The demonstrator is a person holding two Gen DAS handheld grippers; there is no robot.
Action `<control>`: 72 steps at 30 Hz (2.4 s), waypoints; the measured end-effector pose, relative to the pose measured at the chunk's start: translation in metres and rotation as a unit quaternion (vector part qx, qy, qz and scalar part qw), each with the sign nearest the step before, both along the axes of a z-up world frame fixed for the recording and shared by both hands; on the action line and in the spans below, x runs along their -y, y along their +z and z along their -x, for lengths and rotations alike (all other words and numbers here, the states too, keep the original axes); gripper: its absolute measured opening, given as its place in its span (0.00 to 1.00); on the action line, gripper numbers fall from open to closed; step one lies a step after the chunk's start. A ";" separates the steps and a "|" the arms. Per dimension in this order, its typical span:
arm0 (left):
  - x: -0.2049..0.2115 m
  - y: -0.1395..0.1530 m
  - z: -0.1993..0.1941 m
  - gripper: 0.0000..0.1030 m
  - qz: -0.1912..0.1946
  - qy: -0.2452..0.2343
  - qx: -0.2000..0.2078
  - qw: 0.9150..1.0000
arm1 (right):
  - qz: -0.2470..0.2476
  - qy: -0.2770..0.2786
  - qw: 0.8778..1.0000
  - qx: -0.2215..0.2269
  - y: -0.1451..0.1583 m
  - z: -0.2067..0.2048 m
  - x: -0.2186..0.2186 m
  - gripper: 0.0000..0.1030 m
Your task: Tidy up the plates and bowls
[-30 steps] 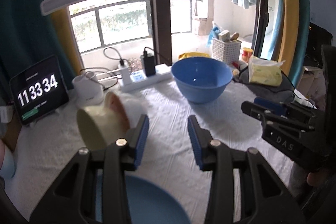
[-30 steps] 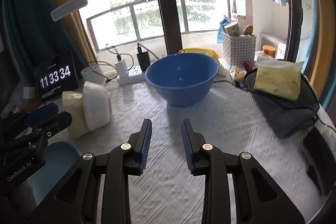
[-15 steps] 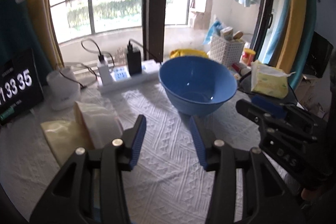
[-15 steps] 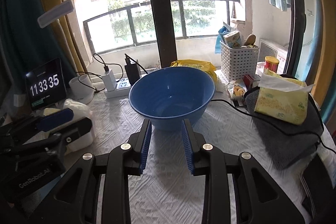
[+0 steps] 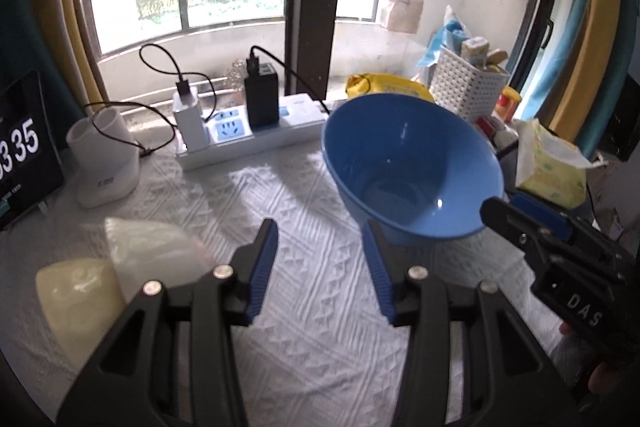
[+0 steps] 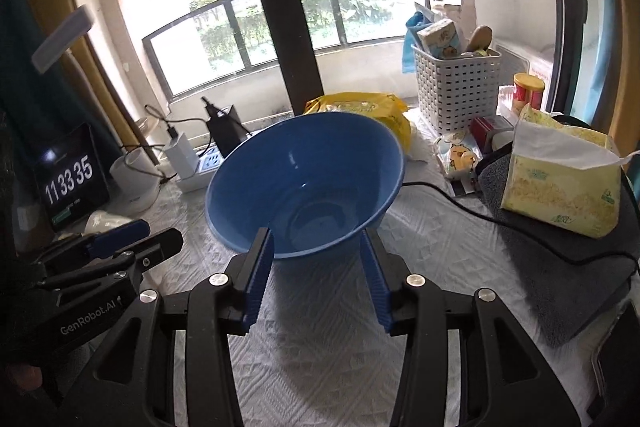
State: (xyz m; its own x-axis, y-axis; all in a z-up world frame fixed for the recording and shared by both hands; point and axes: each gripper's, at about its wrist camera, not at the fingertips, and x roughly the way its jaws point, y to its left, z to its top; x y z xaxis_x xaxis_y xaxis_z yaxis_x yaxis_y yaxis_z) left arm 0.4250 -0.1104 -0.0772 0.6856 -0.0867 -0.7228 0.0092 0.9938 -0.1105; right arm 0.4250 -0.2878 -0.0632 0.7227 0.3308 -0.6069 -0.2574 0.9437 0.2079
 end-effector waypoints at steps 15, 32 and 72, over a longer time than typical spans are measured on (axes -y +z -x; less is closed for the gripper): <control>-0.007 -0.009 -0.023 0.44 0.033 0.012 0.001 0.999 | -0.030 -0.025 0.999 -0.033 -0.012 -0.035 0.010 0.47; -0.013 -0.007 -0.030 0.44 0.046 0.033 0.003 0.998 | -0.069 -0.051 0.996 -0.009 0.004 -0.037 0.026 0.48; 0.021 -0.039 -0.049 0.36 0.039 -0.028 -0.050 0.998 | -0.056 -0.040 0.996 -0.049 -0.035 -0.059 0.010 0.28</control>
State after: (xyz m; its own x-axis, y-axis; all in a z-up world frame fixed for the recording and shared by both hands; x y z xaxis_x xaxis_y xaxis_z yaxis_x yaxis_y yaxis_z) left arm 0.4739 -0.1309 -0.1161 0.6030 -0.1819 -0.7767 0.0499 0.9803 -0.1909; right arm 0.4837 -0.2980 -0.0984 0.6890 0.3440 -0.6379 -0.1547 0.9297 0.3343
